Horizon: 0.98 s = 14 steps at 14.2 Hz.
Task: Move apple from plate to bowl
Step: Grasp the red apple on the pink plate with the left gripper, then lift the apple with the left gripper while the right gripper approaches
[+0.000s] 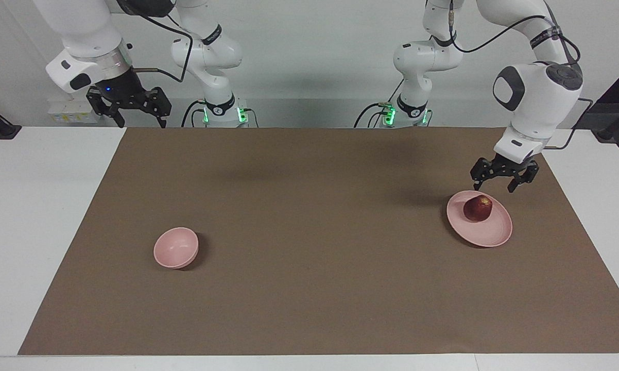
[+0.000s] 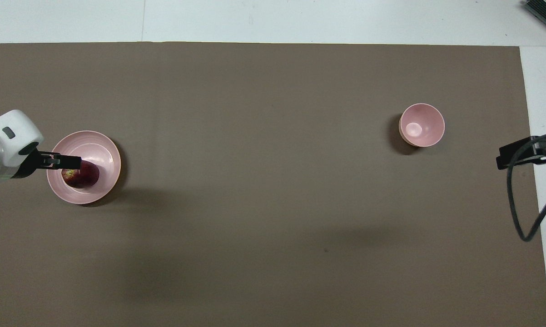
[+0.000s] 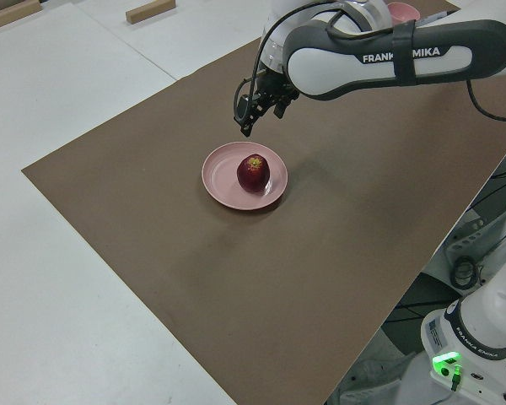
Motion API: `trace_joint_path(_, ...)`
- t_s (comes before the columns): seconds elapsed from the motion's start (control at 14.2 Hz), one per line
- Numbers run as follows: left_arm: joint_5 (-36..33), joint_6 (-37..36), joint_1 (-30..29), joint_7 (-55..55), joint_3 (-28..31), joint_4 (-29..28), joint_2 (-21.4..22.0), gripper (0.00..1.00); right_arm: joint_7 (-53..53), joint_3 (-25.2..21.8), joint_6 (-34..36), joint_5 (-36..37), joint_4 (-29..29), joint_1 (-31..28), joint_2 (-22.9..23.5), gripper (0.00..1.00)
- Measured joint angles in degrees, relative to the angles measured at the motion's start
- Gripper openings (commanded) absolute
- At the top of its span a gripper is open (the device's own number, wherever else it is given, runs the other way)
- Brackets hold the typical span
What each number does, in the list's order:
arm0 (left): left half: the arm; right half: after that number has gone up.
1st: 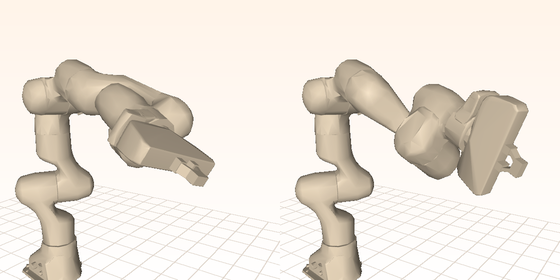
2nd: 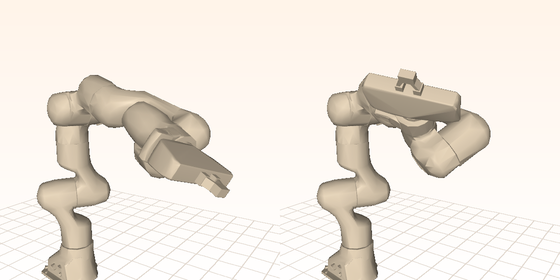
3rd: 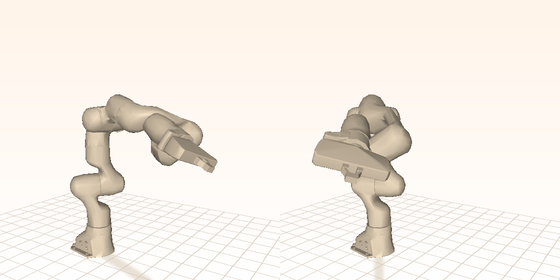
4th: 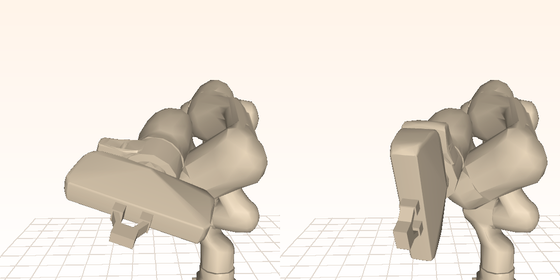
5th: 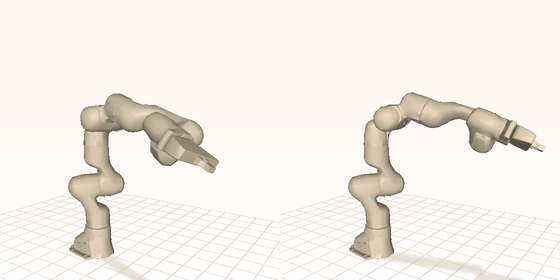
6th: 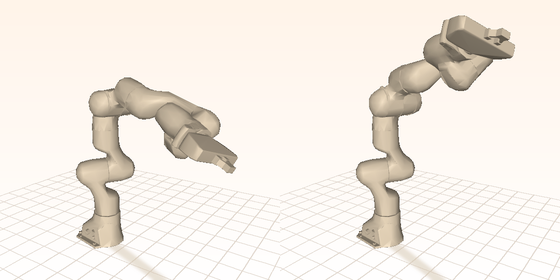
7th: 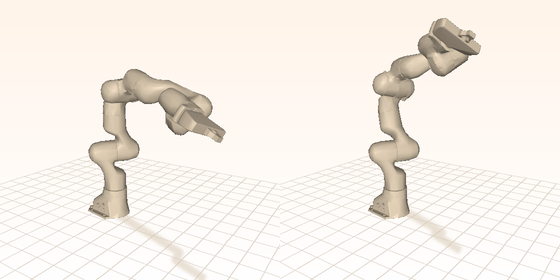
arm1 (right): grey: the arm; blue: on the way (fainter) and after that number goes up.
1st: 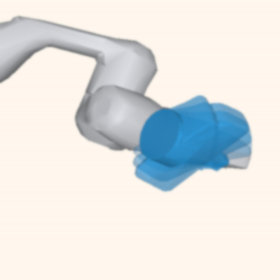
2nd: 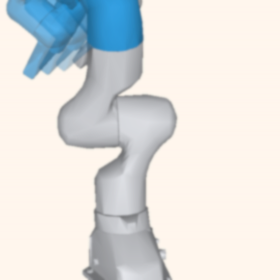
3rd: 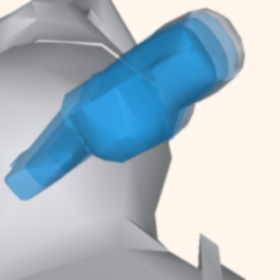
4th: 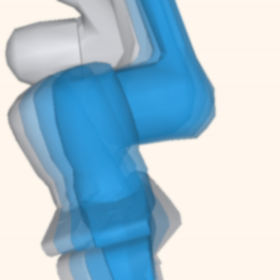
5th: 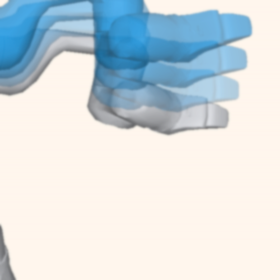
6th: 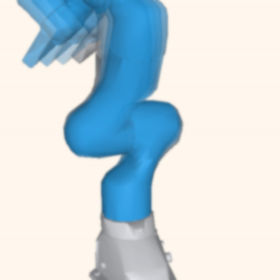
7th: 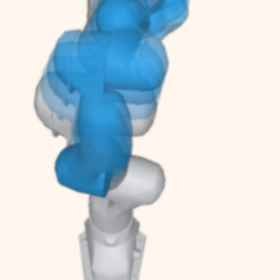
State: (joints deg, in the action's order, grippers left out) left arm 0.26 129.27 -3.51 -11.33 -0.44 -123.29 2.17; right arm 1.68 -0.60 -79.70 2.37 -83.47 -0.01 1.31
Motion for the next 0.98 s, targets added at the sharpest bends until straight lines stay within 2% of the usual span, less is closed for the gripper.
trace_joint_path(0.14, 0.0, 6.36, -0.82, 0.0, 0.13, -3.84, -1.41, 1.0, -0.56, 0.0, 0.08, -0.65, 0.0, 0.03, 0.0, 1.0)
trace_joint_path(0.28, 0.01, 9.48, -1.03, 0.0, 0.19, -5.07, -3.39, 1.0, -4.04, -0.01, 0.13, -1.56, -0.11, 0.04, 0.06, 1.0)
trace_joint_path(0.7, 0.04, 13.65, -1.64, 0.0, 0.18, -5.17, -8.21, 1.0, -25.24, -0.04, 0.67, -12.41, -2.22, -0.02, 1.7, 1.0)
trace_joint_path(0.98, 0.1, 13.9, -1.65, 0.03, 0.16, -6.43, -9.09, 1.0, -38.73, -0.1, 0.35, -21.29, -3.74, -0.2, 4.0, 1.0)
